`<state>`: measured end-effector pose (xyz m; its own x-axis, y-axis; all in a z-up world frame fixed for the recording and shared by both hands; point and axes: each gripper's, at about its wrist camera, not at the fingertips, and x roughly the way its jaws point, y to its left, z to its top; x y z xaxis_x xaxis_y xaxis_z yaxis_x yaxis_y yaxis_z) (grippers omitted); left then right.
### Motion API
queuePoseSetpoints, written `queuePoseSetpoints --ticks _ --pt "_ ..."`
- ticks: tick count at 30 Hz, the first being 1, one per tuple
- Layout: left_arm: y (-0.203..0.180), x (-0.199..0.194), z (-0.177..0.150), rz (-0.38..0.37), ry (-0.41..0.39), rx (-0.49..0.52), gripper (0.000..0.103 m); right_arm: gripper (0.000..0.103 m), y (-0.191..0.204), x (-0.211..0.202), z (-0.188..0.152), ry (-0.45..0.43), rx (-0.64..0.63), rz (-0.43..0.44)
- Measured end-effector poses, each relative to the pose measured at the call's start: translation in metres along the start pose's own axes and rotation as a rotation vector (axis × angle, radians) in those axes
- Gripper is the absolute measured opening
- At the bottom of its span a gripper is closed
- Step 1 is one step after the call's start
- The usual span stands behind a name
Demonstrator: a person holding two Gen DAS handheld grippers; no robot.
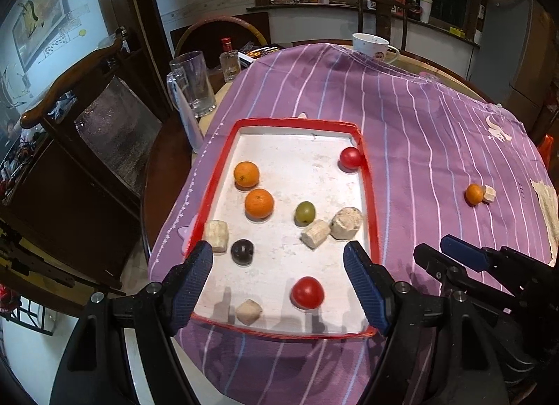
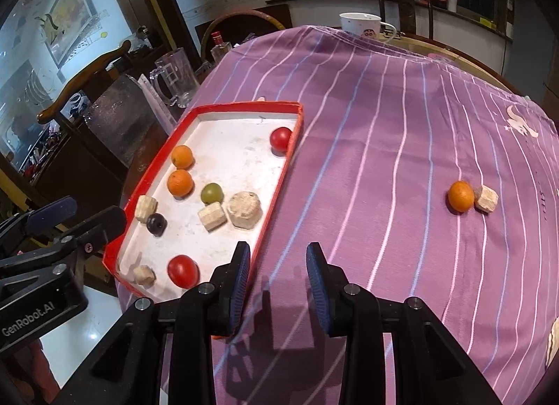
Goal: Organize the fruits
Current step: 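Move both tools back toward the last tangerine and wooden block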
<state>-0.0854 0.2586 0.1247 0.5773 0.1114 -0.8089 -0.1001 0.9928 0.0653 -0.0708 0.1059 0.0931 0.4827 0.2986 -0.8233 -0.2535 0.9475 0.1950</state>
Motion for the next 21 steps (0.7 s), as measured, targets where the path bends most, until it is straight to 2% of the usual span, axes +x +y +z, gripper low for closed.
queuePoseSetpoints --ticks 21 --pt "-0.084 0.010 -0.005 -0.066 0.055 0.070 0.077 0.037 -0.077 -0.009 -0.022 0.041 0.093 -0.031"
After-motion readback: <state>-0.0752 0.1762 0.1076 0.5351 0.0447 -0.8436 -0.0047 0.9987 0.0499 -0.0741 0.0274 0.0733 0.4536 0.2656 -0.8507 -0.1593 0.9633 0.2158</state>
